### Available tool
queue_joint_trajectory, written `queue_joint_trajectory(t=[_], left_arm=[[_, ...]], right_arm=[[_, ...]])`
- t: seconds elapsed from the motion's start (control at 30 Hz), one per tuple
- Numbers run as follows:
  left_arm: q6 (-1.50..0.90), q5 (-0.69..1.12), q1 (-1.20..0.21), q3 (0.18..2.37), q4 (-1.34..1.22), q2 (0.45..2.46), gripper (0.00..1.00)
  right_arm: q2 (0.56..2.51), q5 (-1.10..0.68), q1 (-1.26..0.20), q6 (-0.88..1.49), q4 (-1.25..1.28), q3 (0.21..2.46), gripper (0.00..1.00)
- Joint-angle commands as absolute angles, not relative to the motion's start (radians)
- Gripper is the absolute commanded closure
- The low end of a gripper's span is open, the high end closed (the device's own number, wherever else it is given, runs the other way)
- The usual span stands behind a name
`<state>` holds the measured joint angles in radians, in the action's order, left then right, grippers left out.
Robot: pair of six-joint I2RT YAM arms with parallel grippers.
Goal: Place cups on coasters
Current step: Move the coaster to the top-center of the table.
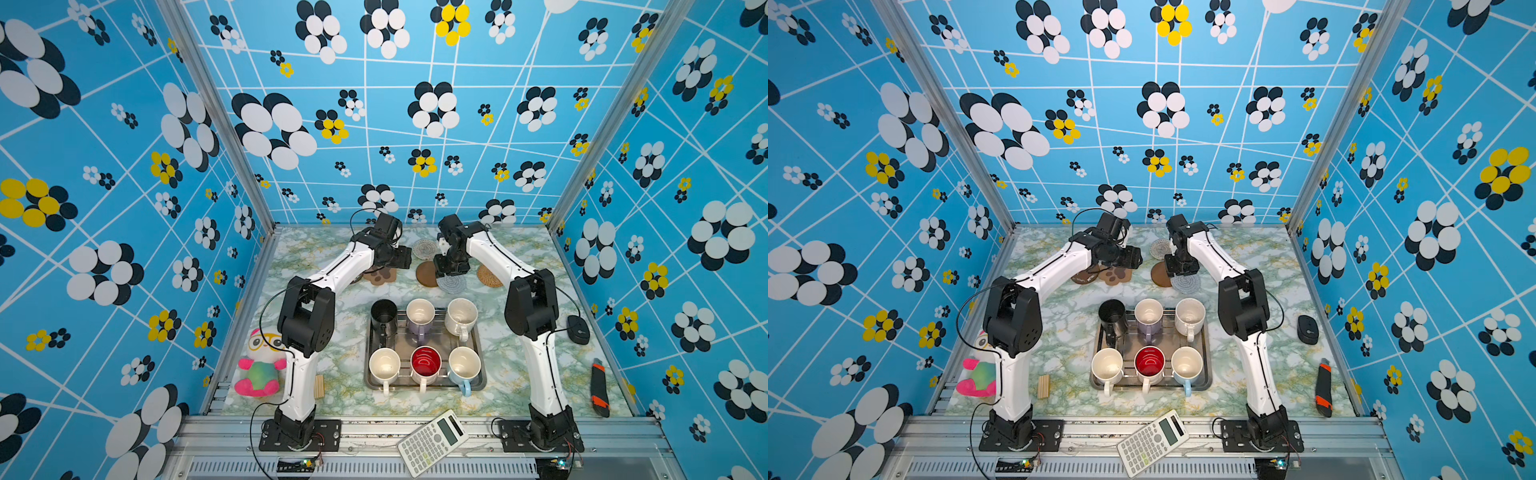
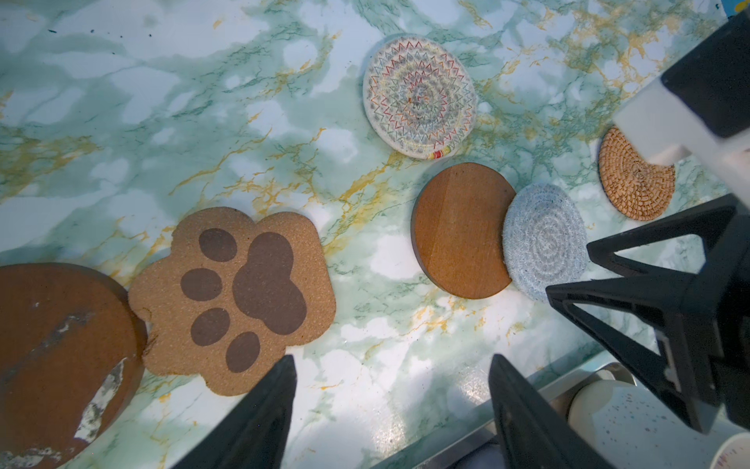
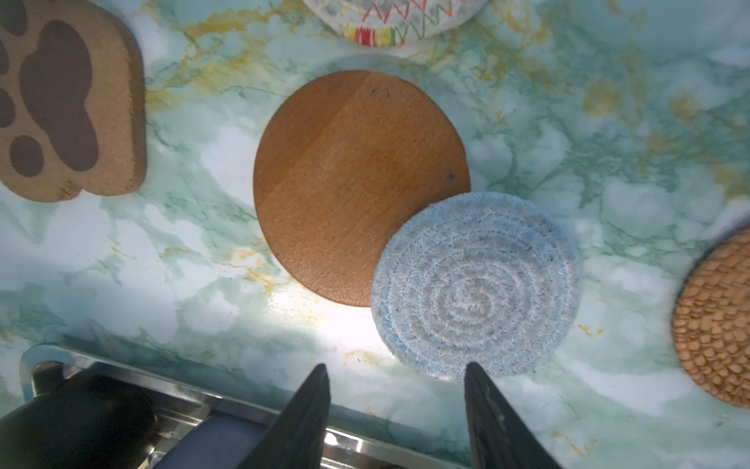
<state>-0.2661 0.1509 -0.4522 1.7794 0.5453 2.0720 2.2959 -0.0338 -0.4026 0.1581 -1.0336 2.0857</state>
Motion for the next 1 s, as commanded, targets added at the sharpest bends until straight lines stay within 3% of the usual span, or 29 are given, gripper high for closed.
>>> queue_joint_trajectory(t=[0.0, 0.5, 0.57, 0.97], left_arm=[[-0.276, 0.164, -0.457, 1.765, 0.548, 2.039, 0.24], [-0.271, 0.150, -0.457, 1.764, 0.563, 2.043, 0.24], [-0.272, 0.152, -0.457, 1.767, 0.564, 2.044, 0.24], [-0.267, 0.144, -0.456, 1.776, 0.575, 2.048, 0.24]], right_arm=[[2.299, 0.021, -0.415, 0.124, -1.044, 2.061, 0.44], [2.280, 0.015, -0.439, 0.078, -0.949, 1.936, 0.41], [2.283, 0.032, -0.443, 0.077, -0.945, 1.926, 0.37], [2.306, 0.147, -0.448, 0.072, -0.922, 1.908, 0.39]])
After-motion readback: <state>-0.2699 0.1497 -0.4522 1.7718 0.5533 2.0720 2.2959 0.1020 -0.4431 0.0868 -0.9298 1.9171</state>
